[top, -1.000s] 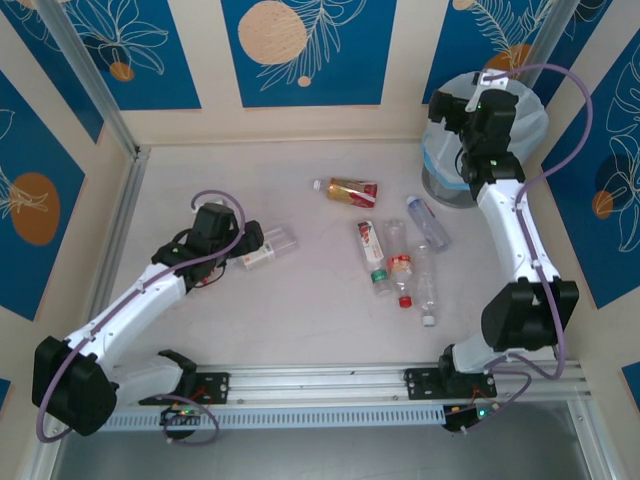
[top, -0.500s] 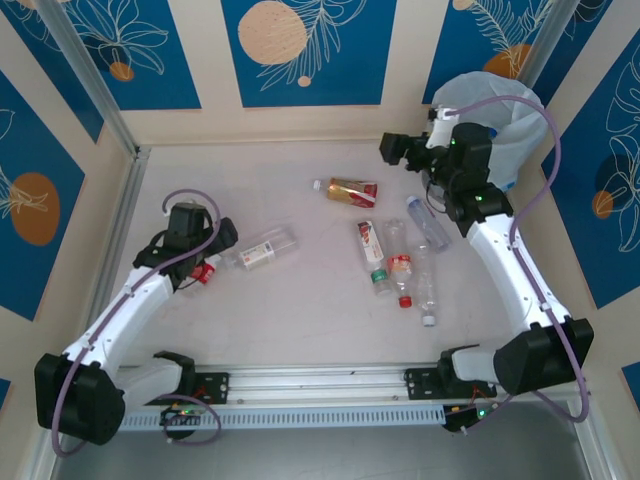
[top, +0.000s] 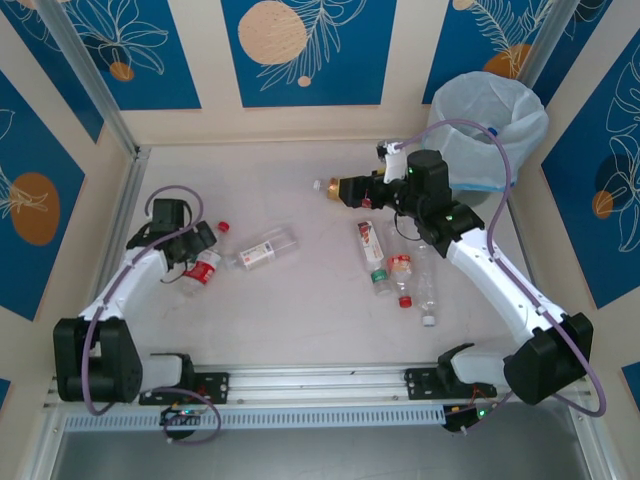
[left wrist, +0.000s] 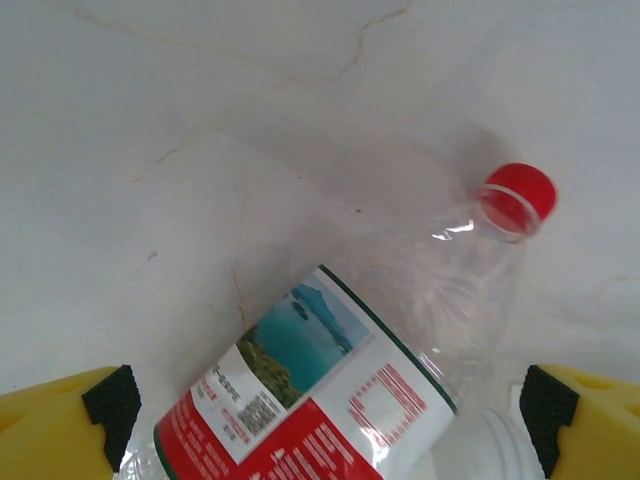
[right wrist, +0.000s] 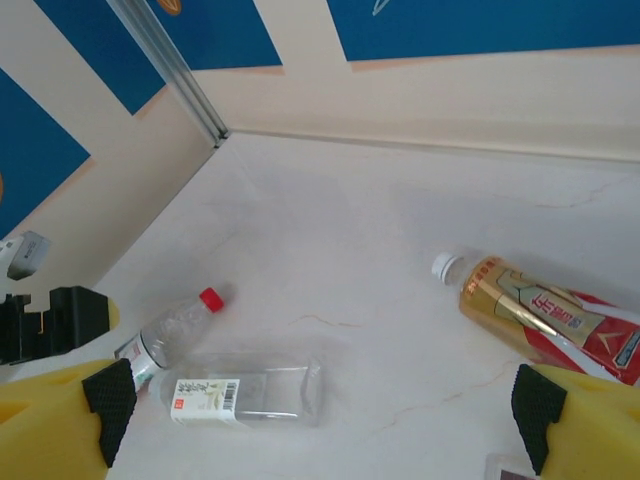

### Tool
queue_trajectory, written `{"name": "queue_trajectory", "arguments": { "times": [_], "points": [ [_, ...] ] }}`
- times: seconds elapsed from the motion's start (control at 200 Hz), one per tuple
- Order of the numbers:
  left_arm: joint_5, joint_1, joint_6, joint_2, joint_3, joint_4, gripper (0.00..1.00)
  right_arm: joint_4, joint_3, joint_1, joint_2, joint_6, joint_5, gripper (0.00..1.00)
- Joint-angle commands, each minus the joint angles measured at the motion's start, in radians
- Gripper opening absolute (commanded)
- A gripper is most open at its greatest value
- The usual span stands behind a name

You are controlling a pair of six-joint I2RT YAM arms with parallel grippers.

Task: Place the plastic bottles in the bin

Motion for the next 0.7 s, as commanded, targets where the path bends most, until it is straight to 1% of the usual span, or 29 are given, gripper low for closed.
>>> {"name": "queue_trajectory", "arguments": {
  "times": [0.0, 0.1, 0.17, 0.24, 0.285, 0.405, 0.53, 0.615, 0.69],
  "points": [
    [0.12, 0.05, 0.034, 0.049, 0.017, 0.069, 0.99, -0.004, 0.004, 0.004, 0.011, 0.028, -0.001, 0.99],
    [0.16, 0.087, 0.033, 0.095, 0.006, 0.09, 0.99, -0.01, 0.004, 0.004, 0.015, 0.032, -0.011, 0.99],
    [0.225, 0.105, 0.031, 0.109, -0.013, 0.111, 0.99, -0.004, -0.004, 0.005, 0.015, 0.023, -0.061, 0.99],
    [0.284, 0.105, 0.039, 0.108, -0.037, 0.131, 0.99, -0.02, -0.002, 0.006, 0.021, 0.005, -0.118, 0.99],
    [0.31, 0.106, 0.044, 0.103, -0.05, 0.134, 0.99, -0.034, 0.0, 0.01, 0.024, 0.0, -0.134, 0.99],
    [0.286, 0.1, 0.049, 0.091, -0.071, 0.067, 0.99, -0.066, -0.003, 0.021, 0.028, -0.002, -0.121, 0.98],
    [0.283, 0.098, 0.051, 0.037, -0.127, 0.057, 0.99, -0.071, -0.018, 0.027, 0.025, 0.006, -0.102, 0.98],
    [0.302, 0.087, 0.009, -0.015, -0.171, 0.071, 0.99, -0.062, -0.027, 0.029, 0.024, 0.013, -0.084, 0.98],
    [0.314, 0.051, -0.032, -0.055, -0.213, 0.092, 0.99, -0.047, -0.034, 0.029, 0.03, 0.023, -0.056, 0.98]
  ]
}}
